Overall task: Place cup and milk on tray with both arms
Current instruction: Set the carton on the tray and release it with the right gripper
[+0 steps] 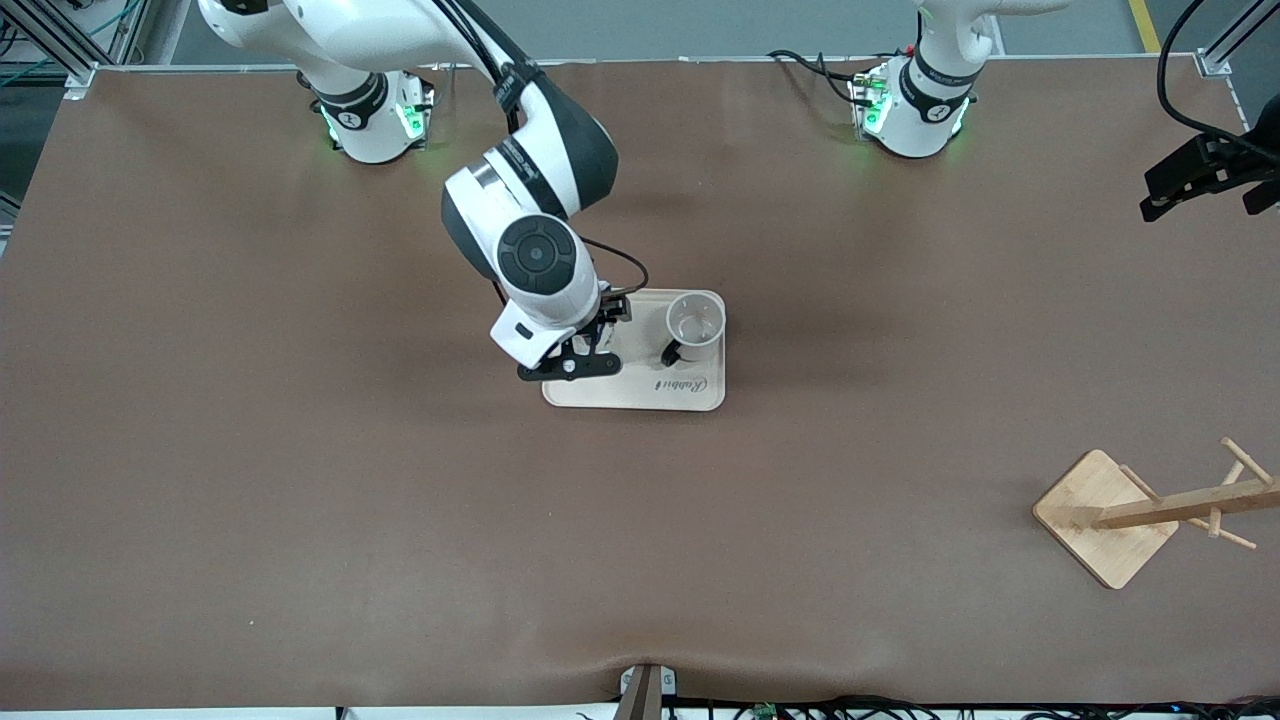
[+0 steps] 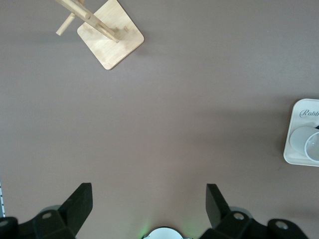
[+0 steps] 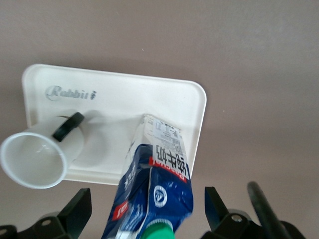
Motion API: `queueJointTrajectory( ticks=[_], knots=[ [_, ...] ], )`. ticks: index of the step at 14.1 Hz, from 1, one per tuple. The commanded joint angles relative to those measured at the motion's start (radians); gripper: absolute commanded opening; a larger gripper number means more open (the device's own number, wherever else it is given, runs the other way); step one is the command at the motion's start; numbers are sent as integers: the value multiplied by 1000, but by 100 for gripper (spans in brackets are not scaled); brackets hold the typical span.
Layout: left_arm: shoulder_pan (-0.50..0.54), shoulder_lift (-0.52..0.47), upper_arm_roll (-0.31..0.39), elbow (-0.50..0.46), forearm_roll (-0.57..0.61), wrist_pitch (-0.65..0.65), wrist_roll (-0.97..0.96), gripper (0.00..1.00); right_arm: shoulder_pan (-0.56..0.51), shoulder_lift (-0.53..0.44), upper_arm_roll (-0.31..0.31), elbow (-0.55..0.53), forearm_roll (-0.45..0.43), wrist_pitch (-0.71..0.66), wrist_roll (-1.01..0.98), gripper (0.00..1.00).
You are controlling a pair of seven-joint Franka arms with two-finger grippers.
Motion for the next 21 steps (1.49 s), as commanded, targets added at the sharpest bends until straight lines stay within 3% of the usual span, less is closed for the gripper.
queueJointTrajectory(
  ticks=[1,4,6,10,12,15,18,21],
  knots=[
    [-14,-51,8,-60,-9,18,-6,100,-83,-39,2,86,11,-130,11,100],
    [-13,-56,-6,-68,-21,18,-30,100,-226,-42,9,240,16,-310,9,100],
    [-13,-56,-29,-72,-28,23,-75,100,-278,-78,9,296,18,-321,8,100],
    [-45,-119,-29,-158,-25,82,-95,100,-361,-216,3,289,-9,-385,5,100],
    [-40,-108,-36,-157,-21,89,-95,100,-438,-250,5,255,-42,-425,-42,100],
    [-40,-105,-36,-155,-21,92,-93,100,-557,-325,5,135,-87,-407,-340,100],
    [-39,-102,-36,-157,-21,92,-87,100,-611,-361,3,71,-99,-385,-435,100],
    [-33,-102,-36,-157,-21,89,-80,100,-657,-442,3,-71,-136,-295,-532,100]
  ],
)
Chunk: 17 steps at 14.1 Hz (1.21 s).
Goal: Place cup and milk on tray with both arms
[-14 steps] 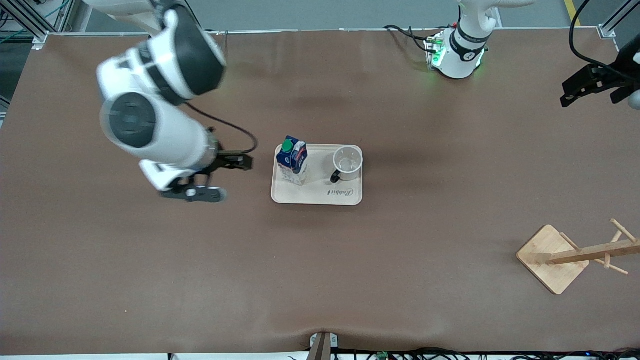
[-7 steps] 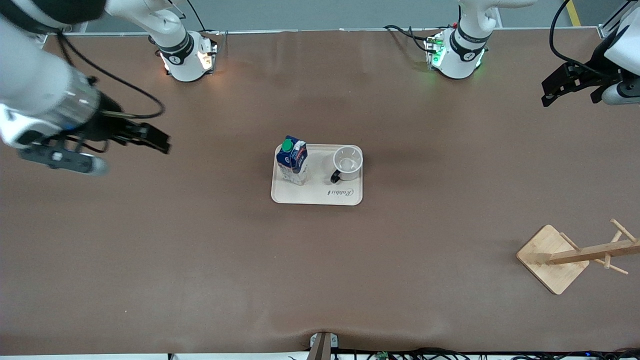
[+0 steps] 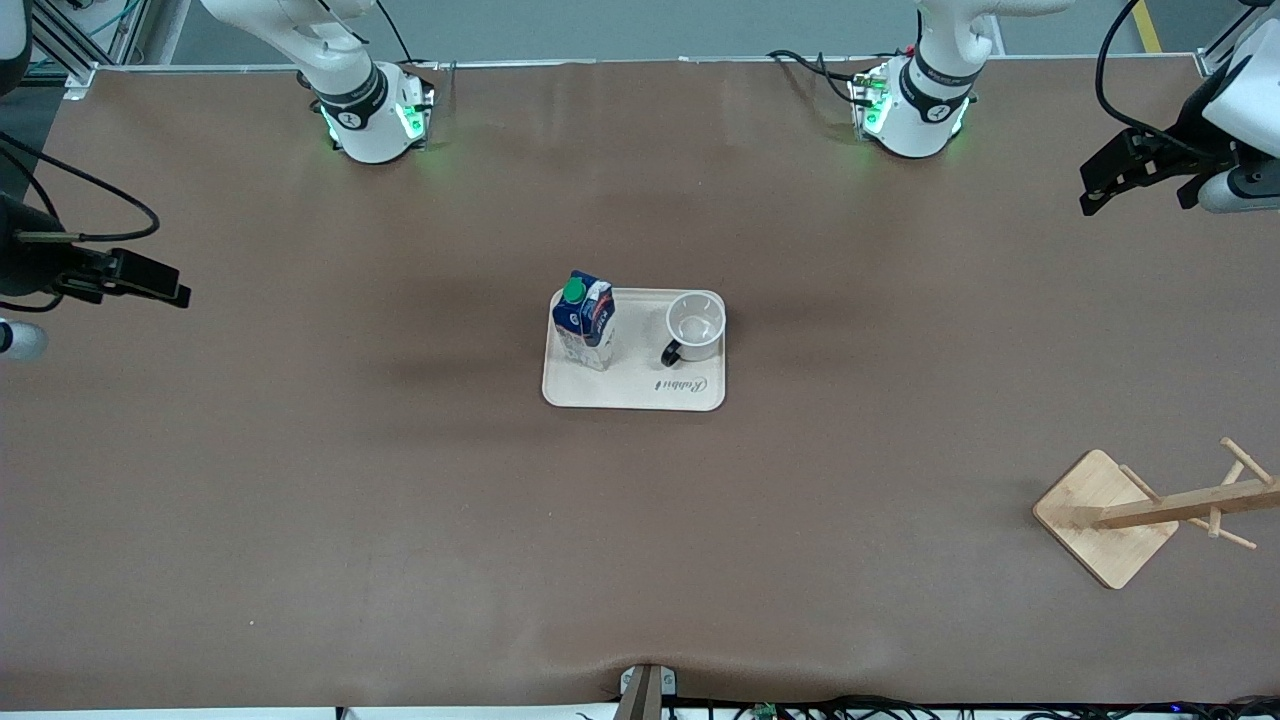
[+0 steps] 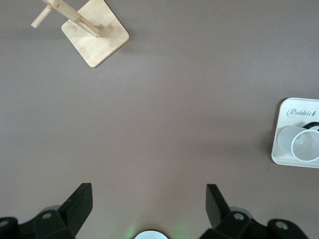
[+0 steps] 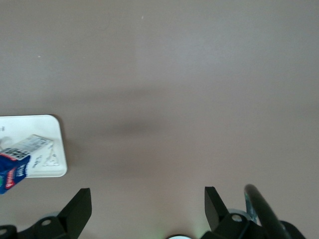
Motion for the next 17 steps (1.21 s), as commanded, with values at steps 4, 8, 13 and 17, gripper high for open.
queueJointTrajectory(
  ticks=[4,8,13,17],
  knots=[
    [6,-18,0,-19,-8,14,7,100,-96,-184,21,-291,-28,158,-170,100],
    [6,-16,0,-17,-6,12,5,100,-85,-233,26,-343,-38,168,-169,100],
    [6,-6,1,-8,-6,14,11,100,-74,-303,27,-450,-52,217,-175,100],
    [5,-2,1,1,-6,14,16,100,-48,-295,30,-394,-106,211,-170,100]
  ],
)
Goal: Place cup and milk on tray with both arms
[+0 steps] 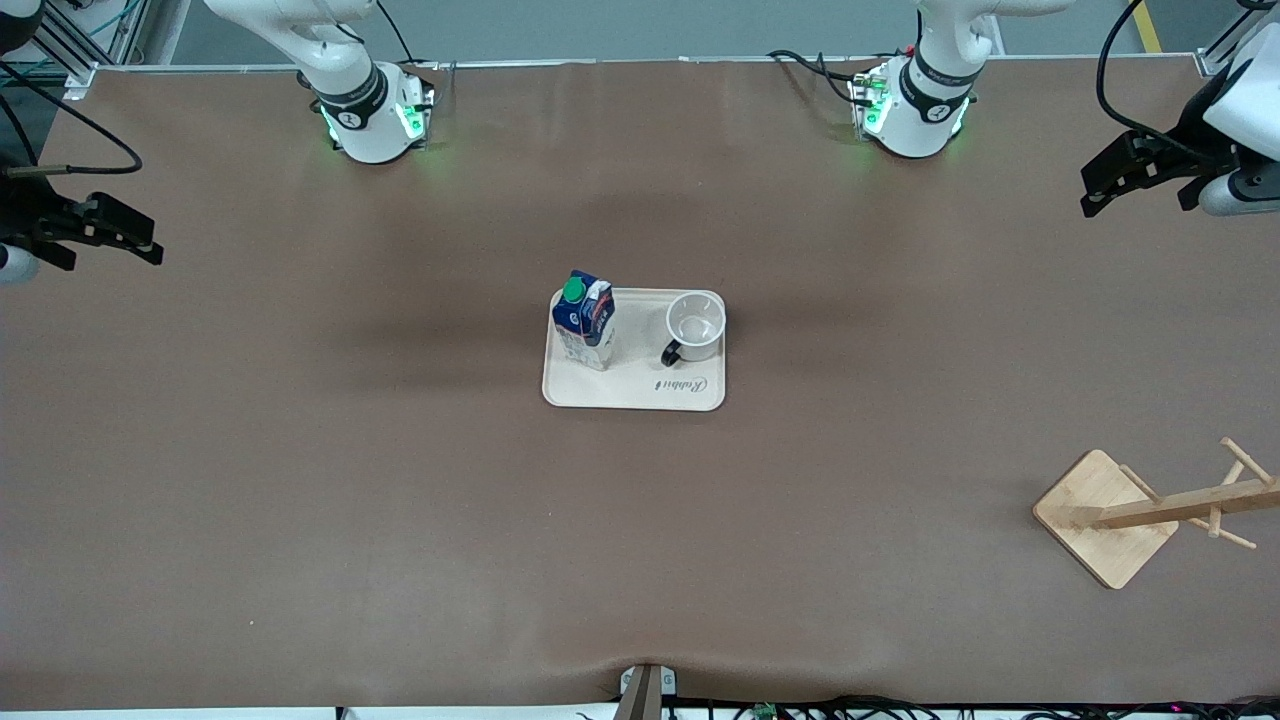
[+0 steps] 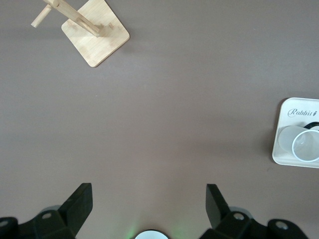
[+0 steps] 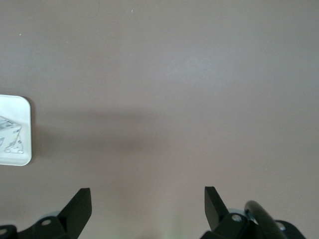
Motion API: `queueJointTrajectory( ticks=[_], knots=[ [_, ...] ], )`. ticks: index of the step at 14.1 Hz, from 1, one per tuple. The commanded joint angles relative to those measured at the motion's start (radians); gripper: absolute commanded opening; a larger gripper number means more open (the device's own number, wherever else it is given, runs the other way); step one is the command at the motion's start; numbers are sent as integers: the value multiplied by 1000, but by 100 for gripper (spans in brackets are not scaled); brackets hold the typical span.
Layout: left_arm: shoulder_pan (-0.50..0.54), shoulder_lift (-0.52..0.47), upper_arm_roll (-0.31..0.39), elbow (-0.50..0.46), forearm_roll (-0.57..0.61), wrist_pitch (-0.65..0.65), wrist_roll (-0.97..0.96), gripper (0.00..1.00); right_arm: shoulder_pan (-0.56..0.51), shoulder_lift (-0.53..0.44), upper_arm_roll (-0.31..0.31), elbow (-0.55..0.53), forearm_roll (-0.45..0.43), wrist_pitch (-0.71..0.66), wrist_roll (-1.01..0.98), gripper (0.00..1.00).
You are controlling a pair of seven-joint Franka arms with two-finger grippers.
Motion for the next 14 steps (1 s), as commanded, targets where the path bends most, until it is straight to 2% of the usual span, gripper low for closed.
queueJointTrajectory(
  ticks=[1,14],
  knots=[
    [5,-4,0,5,-6,9,13,100,15,-13,2,15,-35,-7,0,100],
    [5,5,4,14,-8,9,13,100,9,-7,-1,18,-23,-10,2,100]
  ],
)
